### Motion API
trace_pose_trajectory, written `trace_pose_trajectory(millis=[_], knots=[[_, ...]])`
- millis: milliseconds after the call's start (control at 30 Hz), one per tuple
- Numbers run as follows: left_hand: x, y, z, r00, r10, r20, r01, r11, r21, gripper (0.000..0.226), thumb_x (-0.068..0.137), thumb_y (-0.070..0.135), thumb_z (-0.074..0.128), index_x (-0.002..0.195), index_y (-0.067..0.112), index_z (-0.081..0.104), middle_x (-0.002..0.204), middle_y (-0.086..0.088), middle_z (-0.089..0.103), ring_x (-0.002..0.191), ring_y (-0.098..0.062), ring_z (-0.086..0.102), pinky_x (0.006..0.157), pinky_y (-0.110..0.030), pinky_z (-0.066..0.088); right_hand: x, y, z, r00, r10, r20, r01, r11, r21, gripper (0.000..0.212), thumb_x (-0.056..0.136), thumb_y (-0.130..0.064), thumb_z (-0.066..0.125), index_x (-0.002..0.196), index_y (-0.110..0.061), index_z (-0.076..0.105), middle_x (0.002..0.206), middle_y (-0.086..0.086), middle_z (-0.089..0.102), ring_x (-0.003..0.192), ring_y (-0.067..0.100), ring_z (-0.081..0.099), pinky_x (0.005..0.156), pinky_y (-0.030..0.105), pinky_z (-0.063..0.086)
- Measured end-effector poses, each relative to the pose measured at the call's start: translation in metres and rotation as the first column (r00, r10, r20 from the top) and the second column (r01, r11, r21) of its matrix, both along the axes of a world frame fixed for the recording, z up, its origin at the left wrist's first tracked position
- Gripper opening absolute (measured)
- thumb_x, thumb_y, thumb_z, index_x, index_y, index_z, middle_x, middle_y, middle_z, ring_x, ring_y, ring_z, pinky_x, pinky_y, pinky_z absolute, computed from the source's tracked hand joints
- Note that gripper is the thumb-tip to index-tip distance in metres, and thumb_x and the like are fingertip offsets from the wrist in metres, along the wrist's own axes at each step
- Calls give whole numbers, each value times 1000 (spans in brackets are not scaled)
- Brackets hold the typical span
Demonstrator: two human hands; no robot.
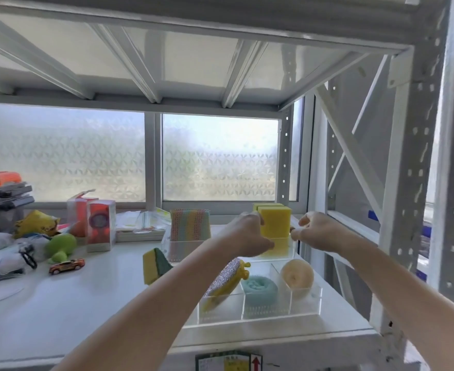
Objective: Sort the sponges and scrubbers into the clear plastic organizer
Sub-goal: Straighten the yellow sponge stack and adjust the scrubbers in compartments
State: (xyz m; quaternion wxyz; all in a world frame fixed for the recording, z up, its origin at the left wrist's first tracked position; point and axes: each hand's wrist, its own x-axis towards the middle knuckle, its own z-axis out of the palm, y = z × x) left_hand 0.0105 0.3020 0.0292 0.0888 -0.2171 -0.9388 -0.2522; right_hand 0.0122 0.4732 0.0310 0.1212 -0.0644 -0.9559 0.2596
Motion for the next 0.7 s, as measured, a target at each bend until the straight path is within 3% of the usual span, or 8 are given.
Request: trace_pose_trajectory(millis=[133,300,367,467,600,700], knots=[[5,17,-23,994,-61,93,77,981,-177,45,84,22,65,127,13,58,128,-7,59,114,-24,57,92,-32,51,12,-5,-24,992,-9,122,-7,992,126,47,82,-33,63,122,-7,60,120,9,62,108,23,60,94,35,50],[-4,29,-36,992,-3,124,60,888,-456,39,84,24,64,116,2,66,107,-12,65,100,-28,60,90,-38,50,10,-7,-43,998,-49,44,42,988,150,37,76,-22,60,110,-10,67,109,7,68,99,22,64,86,32,55],[-8,31,-34,991,15,132,54,861,-506,39,84,26,66,114,1,66,99,-12,62,88,-26,55,79,-37,50,7,-5,-44,999,-50,4,49,994,95,31,75,-18,59,103,-9,70,104,7,70,96,23,65,80,29,55],[-11,31,-30,987,50,154,42,842,-538,45,82,29,69,117,1,66,110,-14,67,80,-25,55,58,-29,48,3,-7,-44,997,-65,-47,68,995,73,25,74,-13,58,93,-6,71,96,9,71,91,24,66,75,30,55],[-18,28,-29,980,73,186,41,835,-548,50,80,31,72,118,0,66,116,-16,69,77,-26,59,74,-32,55,-4,-13,-50,998,-46,-31,50,986,160,27,80,-14,56,105,-8,65,110,8,65,105,24,61,82,30,49],[-23,27,-31,977,76,199,48,831,-554,52,78,31,74,121,2,65,118,-15,68,80,-25,60,77,-33,55,-10,-14,-54,999,-43,-28,48,980,191,25,81,-13,55,103,-9,66,110,9,67,102,24,61,84,33,53]])
